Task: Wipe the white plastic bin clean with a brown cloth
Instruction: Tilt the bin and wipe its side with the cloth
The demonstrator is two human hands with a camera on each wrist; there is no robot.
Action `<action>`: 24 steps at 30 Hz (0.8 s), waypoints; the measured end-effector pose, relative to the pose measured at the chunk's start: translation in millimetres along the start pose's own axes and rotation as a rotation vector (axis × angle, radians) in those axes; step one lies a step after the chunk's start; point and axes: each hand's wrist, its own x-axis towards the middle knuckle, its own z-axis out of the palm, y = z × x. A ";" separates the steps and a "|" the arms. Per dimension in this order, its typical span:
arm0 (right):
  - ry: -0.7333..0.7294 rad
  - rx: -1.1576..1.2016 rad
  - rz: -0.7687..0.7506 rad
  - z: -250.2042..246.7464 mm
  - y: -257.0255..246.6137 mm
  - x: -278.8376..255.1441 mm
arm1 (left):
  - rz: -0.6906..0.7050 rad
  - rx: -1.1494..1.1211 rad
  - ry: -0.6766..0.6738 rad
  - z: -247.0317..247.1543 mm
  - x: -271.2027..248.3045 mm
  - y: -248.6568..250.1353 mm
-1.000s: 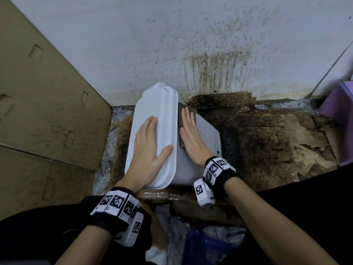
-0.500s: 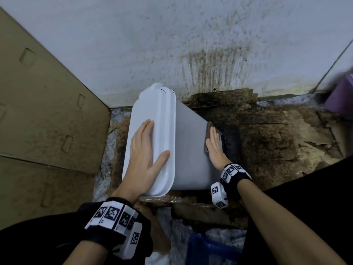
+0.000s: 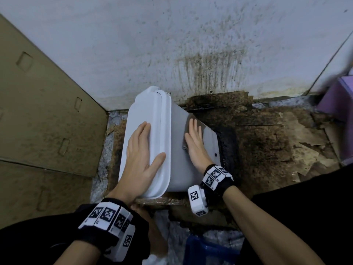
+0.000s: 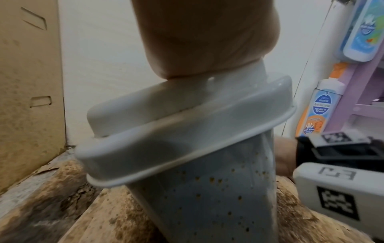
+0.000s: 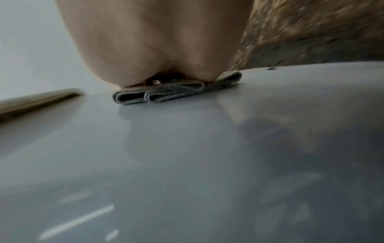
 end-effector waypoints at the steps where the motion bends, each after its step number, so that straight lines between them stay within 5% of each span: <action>1: -0.009 0.043 -0.034 3.5 -10.8 1.5 | 0.000 0.003 0.003 -0.2 -0.3 -1.7; 5: -0.090 0.117 -0.109 5.3 -30.2 9.1 | -0.006 0.001 -0.004 -2.0 -0.2 -7.0; 13: -0.134 -0.175 -0.229 -6.2 4.3 19.6 | -0.023 -0.032 -0.005 -4.4 -1.0 -7.7; 21: -0.142 -0.200 0.176 -40.4 64.8 16.1 | -0.033 -0.059 -0.016 -3.6 -1.2 -5.9; 24: -0.166 -0.205 0.191 -45.1 62.3 6.3 | -0.024 -0.051 -0.021 -3.0 -0.6 -5.1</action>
